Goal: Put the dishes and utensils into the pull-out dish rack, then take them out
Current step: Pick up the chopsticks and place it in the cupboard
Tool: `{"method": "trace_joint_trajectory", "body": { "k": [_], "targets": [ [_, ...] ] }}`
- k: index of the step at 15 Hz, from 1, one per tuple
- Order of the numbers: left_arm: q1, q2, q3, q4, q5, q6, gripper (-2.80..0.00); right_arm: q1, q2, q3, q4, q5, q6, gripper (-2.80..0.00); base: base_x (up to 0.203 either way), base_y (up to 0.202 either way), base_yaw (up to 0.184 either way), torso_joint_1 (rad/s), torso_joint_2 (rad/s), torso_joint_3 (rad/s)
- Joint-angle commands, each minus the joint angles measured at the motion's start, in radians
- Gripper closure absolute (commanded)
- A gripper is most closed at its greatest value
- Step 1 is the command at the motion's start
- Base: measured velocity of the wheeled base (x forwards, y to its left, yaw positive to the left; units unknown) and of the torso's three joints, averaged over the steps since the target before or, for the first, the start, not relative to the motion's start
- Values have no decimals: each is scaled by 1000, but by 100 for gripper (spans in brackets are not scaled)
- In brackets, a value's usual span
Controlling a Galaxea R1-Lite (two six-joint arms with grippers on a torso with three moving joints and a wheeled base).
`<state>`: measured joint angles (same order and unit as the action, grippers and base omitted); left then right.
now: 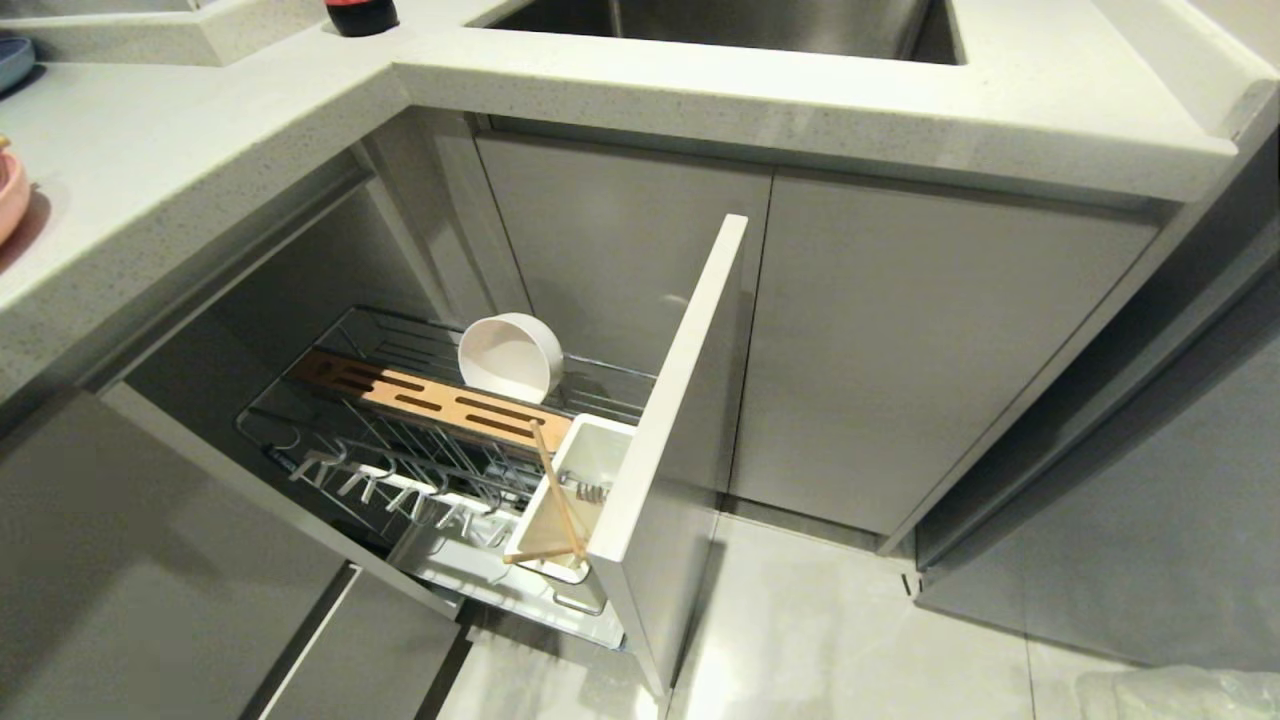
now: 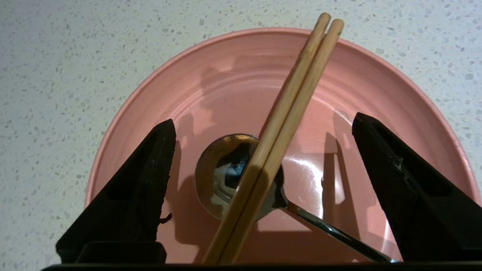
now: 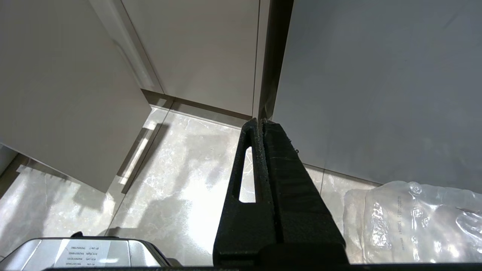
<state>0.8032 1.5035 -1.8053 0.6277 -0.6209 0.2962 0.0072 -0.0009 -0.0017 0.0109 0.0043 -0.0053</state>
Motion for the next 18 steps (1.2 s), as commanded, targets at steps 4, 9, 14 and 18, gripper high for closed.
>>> {"method": "trace_joint_trajectory", "body": {
  "k": [4, 9, 14, 18],
  "targets": [
    [5, 32, -4, 4, -28, 0, -280, 0, -1, 0, 0, 0, -1, 0, 0, 0, 0, 0, 0, 0],
    [8, 46, -9, 4, -29, -2, -280, 0, -1, 0, 0, 0, -1, 0, 0, 0, 0, 0, 0, 0],
    [10, 47, -8, 6, -54, -2, -280, 0, -1, 0, 0, 0, -1, 0, 0, 0, 0, 0, 0, 0],
    [10, 46, -2, 6, -72, -2, 0, 0, -1, 0, 0, 0, -1, 0, 0, 0, 0, 0, 0, 0]
  ]
}}
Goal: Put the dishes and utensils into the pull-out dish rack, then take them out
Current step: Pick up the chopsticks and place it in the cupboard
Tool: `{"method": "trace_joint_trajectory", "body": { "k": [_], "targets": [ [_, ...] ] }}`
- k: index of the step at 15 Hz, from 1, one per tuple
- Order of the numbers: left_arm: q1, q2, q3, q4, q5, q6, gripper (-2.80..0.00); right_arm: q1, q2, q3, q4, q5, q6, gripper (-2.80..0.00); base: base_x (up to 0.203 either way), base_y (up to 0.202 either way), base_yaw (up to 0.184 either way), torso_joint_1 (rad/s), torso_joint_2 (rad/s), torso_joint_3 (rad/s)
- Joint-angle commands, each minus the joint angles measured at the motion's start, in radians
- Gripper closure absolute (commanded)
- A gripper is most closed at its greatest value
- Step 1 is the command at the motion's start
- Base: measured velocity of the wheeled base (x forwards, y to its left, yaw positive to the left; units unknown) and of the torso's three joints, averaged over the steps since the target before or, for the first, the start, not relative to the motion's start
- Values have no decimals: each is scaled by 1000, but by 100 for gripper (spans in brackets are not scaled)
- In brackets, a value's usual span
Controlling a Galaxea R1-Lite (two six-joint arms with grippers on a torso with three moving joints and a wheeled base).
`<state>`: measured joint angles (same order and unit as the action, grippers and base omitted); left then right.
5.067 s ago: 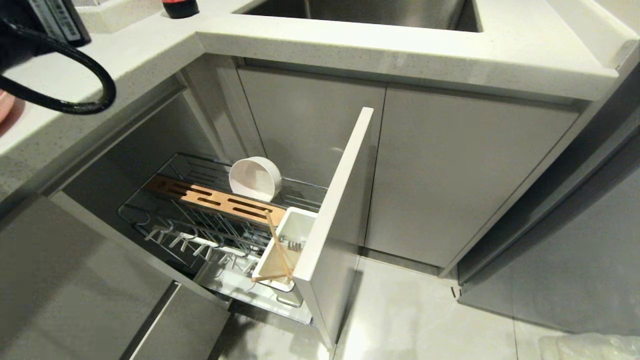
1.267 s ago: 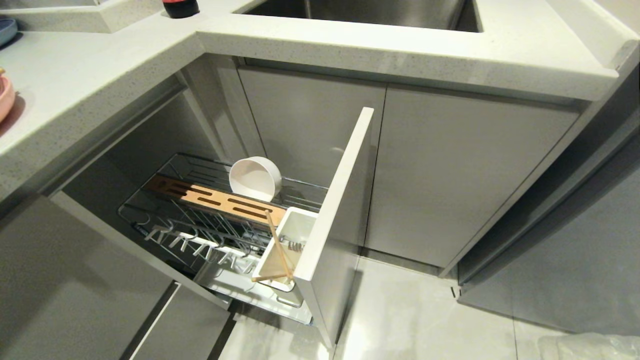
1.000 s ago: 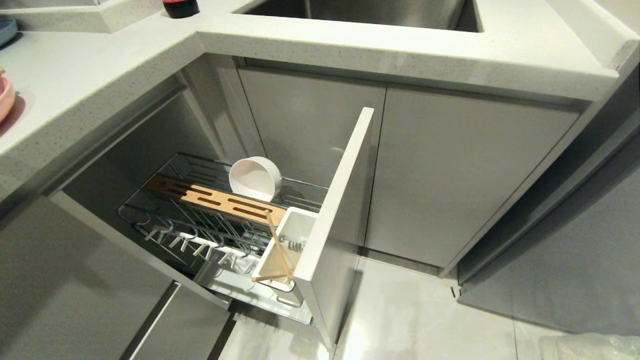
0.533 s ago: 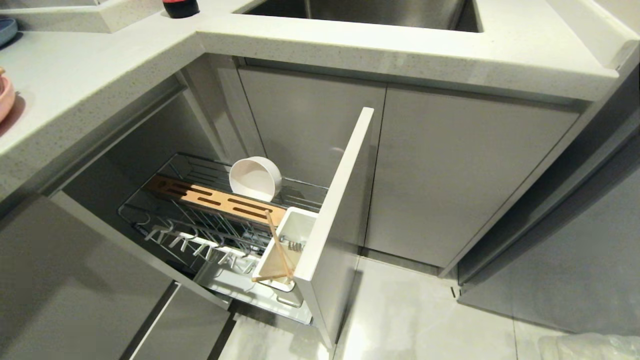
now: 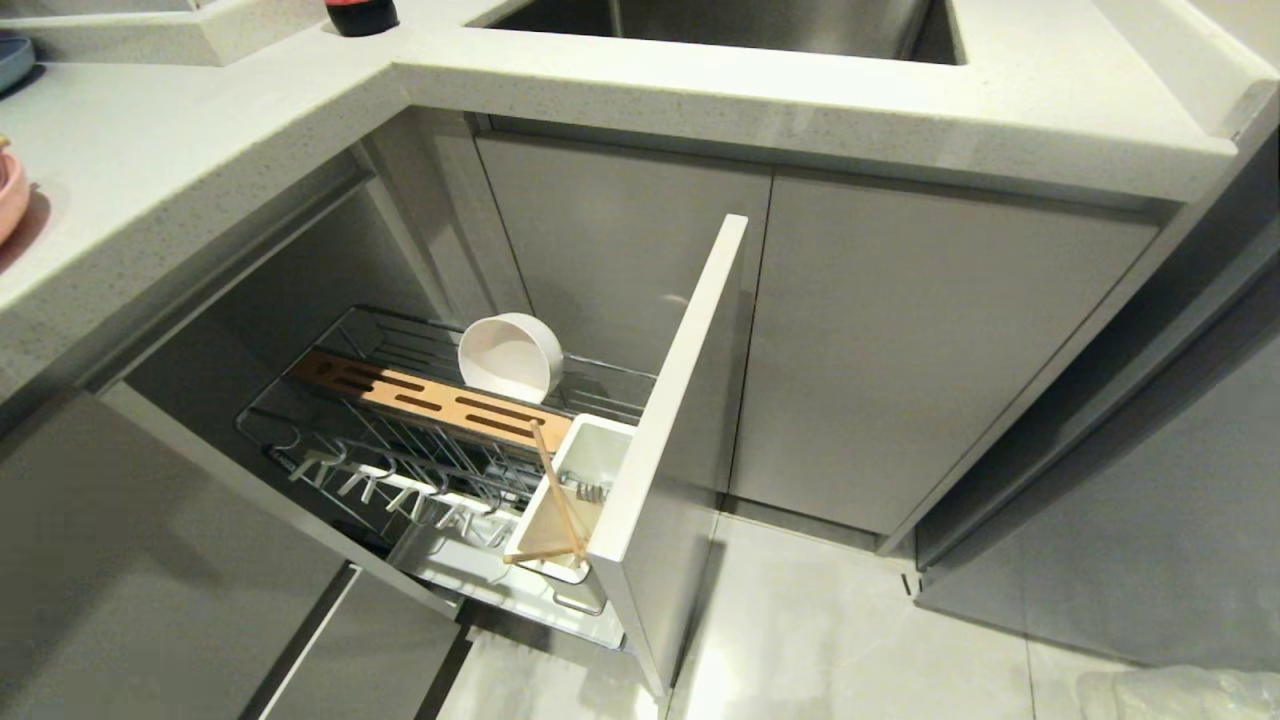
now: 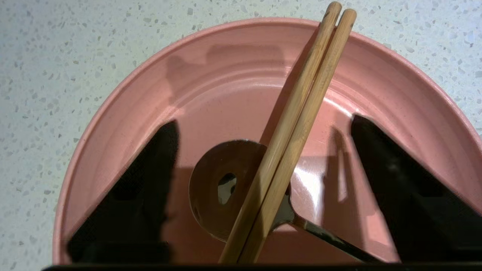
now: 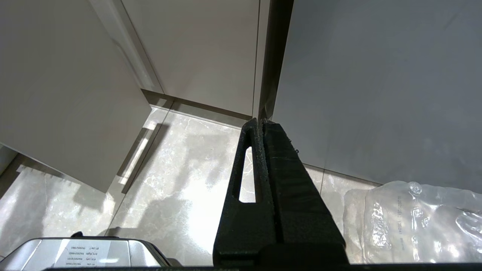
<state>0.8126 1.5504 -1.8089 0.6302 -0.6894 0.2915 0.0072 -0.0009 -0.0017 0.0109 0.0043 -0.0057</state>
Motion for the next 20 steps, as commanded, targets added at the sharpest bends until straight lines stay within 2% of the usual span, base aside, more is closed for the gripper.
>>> {"method": "trace_joint_trajectory", "body": {
  "k": [1, 15, 17, 20],
  "targets": [
    [2, -1, 0, 3, -4, 2, 0, 0, 0, 0, 0, 0, 0, 0, 0, 0, 0, 0, 0, 0],
    [11, -33, 10, 3, -6, -6, 0, 0, -1, 0, 0, 0, 0, 0, 0, 0, 0, 0, 0, 0],
    [14, -62, -7, 2, -6, -39, 0, 0, -1, 0, 0, 0, 0, 0, 0, 0, 0, 0, 0, 0],
    [21, -99, -53, 2, -4, -131, 0, 0, -1, 0, 0, 0, 0, 0, 0, 0, 0, 0, 0, 0]
  ]
}}
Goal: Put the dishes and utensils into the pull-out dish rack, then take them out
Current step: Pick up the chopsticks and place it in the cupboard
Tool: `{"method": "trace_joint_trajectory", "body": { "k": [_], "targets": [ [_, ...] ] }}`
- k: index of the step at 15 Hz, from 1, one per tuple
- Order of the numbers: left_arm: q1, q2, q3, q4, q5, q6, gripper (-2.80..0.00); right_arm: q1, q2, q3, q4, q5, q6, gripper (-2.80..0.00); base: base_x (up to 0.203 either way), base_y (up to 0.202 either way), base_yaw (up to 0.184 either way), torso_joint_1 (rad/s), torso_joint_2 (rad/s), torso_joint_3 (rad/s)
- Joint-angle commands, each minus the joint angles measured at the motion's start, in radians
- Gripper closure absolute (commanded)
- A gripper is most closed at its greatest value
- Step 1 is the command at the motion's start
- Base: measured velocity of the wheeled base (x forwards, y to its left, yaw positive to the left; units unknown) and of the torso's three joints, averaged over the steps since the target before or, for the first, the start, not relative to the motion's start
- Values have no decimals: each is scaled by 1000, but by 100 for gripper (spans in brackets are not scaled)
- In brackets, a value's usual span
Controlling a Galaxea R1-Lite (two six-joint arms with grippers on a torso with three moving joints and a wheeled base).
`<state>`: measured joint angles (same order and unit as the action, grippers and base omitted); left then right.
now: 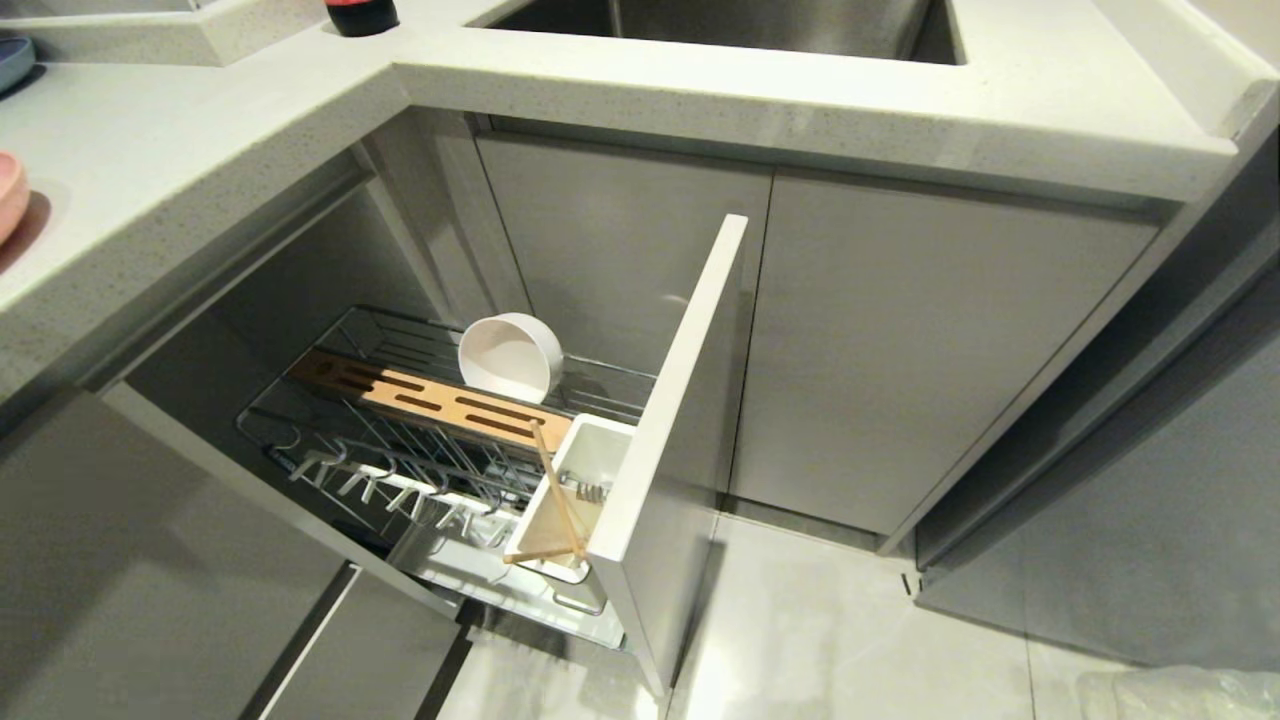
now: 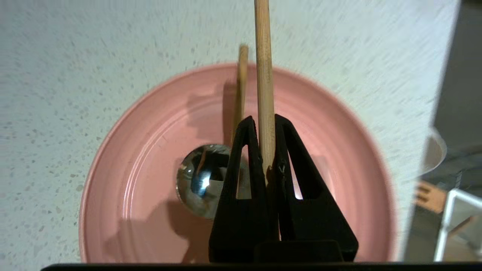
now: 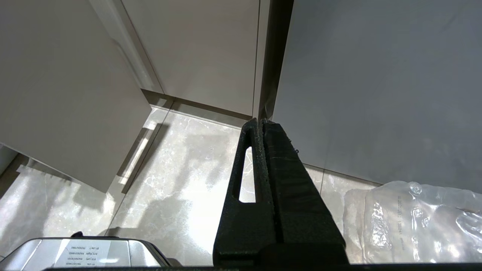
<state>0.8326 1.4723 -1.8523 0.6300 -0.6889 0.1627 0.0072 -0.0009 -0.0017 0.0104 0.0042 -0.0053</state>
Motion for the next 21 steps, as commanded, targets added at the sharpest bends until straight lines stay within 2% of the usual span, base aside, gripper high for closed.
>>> {"method": "trace_joint_trajectory", "body": {
  "k": [1, 3, 4, 7, 10, 12, 16, 18, 19, 21],
  "targets": [
    [1, -34, -25, 2, -3, -45, 0, 0, 0, 0, 0, 0, -1, 0, 0, 0, 0, 0, 0, 0],
    [1, -50, -71, 2, -2, -129, 0, 0, -1, 0, 0, 0, -1, 0, 0, 0, 0, 0, 0, 0],
    [0, -63, -97, -9, -1, -195, 0, 0, -1, 0, 0, 0, -1, 0, 0, 0, 0, 0, 0, 0],
    [-9, -123, -99, -130, 1, -317, 0, 0, -1, 0, 0, 0, -1, 0, 0, 0, 0, 0, 0, 0],
    [-94, -159, -99, -182, 72, -377, 0, 0, 0, 0, 0, 0, -1, 0, 0, 0, 0, 0, 0, 0],
    [-250, -186, -97, -211, 195, -413, 0, 0, -1, 0, 0, 0, -1, 0, 0, 0, 0, 0, 0, 0],
    [-544, -243, -57, -248, 399, -424, 0, 0, -1, 0, 0, 0, -1, 0, 0, 0, 0, 0, 0, 0],
    [-697, -264, 27, -314, 520, -382, 0, 0, -1, 0, 0, 0, -1, 0, 0, 0, 0, 0, 0, 0],
    [-767, -276, 110, -371, 596, -339, 0, 0, -1, 0, 0, 0, -1, 0, 0, 0, 0, 0, 0, 0],
    [-860, -294, 276, -528, 716, -256, 0, 0, -1, 0, 0, 0, -1, 0, 0, 0, 0, 0, 0, 0]
  ]
}}
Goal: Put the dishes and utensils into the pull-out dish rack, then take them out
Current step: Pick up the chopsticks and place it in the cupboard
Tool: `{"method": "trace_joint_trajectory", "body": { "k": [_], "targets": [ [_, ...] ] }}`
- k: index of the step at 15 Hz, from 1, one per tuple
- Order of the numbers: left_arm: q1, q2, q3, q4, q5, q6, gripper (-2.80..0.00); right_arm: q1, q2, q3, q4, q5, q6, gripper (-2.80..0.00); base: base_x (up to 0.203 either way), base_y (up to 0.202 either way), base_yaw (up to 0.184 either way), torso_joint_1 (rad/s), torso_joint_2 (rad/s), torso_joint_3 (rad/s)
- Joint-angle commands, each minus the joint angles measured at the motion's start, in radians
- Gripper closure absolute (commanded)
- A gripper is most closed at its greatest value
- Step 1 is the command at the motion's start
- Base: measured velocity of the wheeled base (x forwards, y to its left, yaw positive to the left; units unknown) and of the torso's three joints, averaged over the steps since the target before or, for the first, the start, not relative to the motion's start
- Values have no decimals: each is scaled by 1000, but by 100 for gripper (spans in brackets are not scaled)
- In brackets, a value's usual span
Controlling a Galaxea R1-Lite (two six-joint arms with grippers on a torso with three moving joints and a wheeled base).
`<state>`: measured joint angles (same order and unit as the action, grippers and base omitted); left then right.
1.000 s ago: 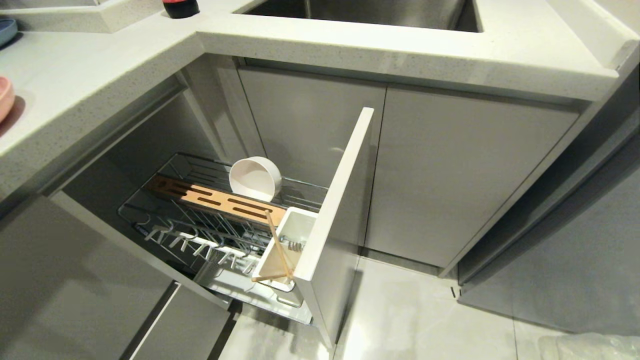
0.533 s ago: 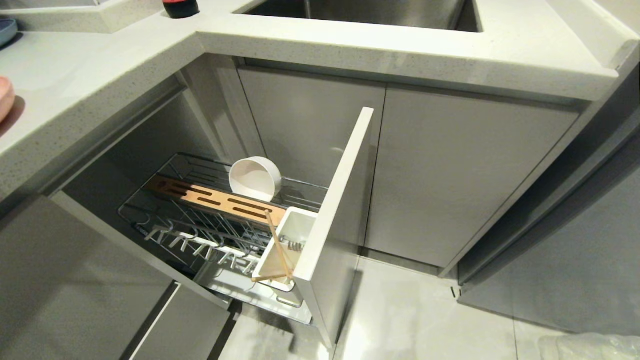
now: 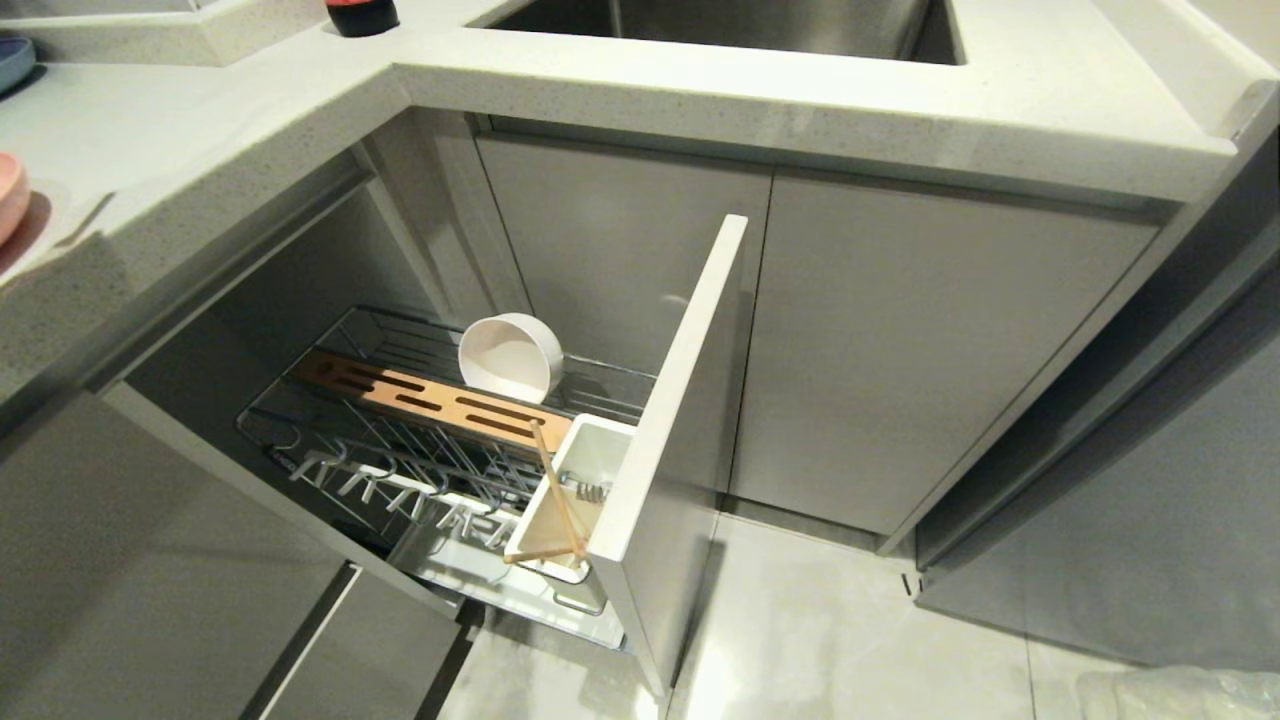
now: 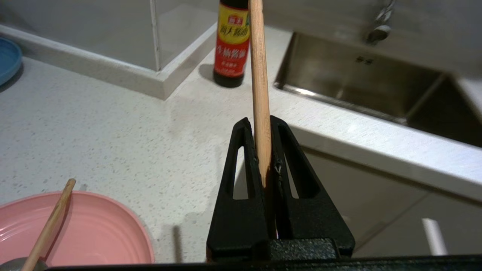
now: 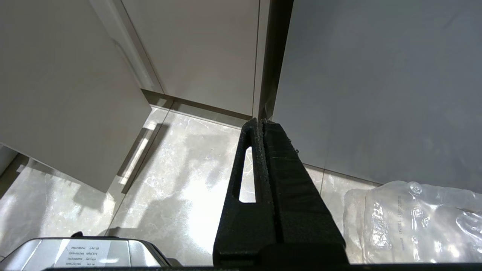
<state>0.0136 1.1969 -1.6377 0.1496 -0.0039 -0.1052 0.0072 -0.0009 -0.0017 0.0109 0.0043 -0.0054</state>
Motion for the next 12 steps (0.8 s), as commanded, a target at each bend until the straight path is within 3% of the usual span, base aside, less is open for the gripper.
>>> {"method": "trace_joint_trajectory", "body": {
  "k": [1, 3, 7, 12],
  "targets": [
    [-66, -23, 131, -138, 69, 46, 0, 0, 0, 0, 0, 0, -1, 0, 0, 0, 0, 0, 0, 0],
    [-96, -24, 257, -321, 129, 88, 0, 0, -1, 0, 0, 0, -1, 0, 0, 0, 0, 0, 0, 0],
    [-205, -14, 421, -498, 185, 106, 0, 0, -1, 0, 0, 0, -1, 0, 0, 0, 0, 0, 0, 0],
    [-386, 39, 611, -776, 339, 147, 0, 0, -1, 0, 0, 0, -1, 0, 0, 0, 0, 0, 0, 0]
  ]
}}
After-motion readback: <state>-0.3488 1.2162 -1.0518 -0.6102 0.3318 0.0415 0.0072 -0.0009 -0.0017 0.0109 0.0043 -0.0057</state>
